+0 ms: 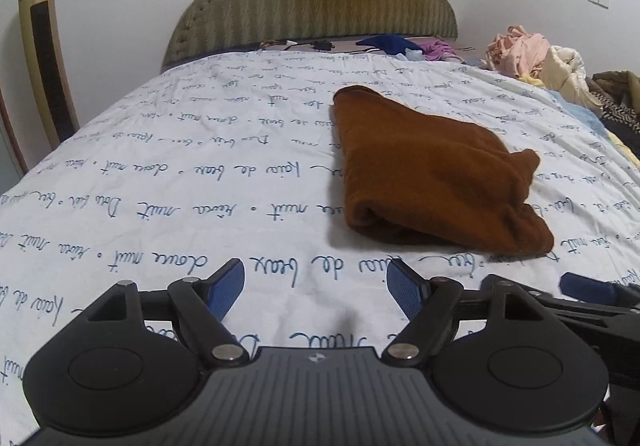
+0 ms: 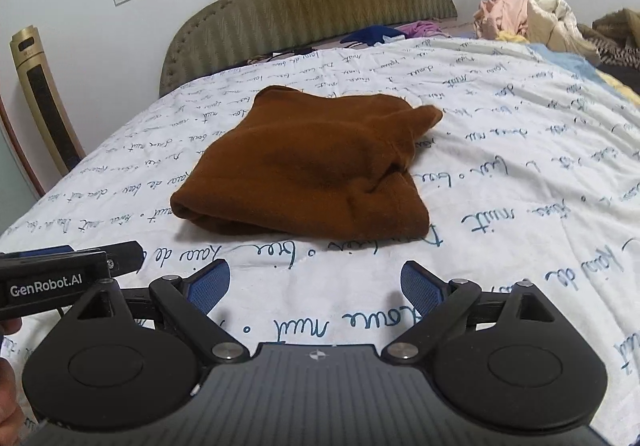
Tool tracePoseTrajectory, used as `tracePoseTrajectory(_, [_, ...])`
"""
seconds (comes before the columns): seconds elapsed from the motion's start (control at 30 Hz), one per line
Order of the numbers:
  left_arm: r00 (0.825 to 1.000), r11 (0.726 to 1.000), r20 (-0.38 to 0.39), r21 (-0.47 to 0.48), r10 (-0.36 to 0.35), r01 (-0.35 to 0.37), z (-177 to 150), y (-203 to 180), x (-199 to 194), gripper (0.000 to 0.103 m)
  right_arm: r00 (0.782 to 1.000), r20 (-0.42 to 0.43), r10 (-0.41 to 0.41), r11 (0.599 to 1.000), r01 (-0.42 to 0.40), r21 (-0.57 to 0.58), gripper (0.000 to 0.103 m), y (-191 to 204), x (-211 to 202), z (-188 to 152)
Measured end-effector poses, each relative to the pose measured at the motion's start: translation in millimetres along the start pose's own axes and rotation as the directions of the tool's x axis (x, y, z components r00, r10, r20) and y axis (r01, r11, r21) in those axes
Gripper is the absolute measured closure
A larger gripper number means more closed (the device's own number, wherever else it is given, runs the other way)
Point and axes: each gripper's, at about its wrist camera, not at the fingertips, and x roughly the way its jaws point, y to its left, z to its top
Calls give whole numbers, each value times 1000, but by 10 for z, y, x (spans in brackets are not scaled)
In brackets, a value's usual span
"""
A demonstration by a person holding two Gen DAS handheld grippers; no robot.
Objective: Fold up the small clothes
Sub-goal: 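Open both tools and pull them back from the folded sweater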
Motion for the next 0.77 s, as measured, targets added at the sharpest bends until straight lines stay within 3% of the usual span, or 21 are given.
tracePoseTrajectory(0.37, [999,999,25,1,32,-32,-24,-50,8,25,1000,-9,11,1000,-11,11,12,-31,43,-42])
tracePoseTrajectory(0.77, [999,999,-9,-3,46,-46,-24,-54,63,25,1000,-14,18,999,-17,27,12,-77,59,-26])
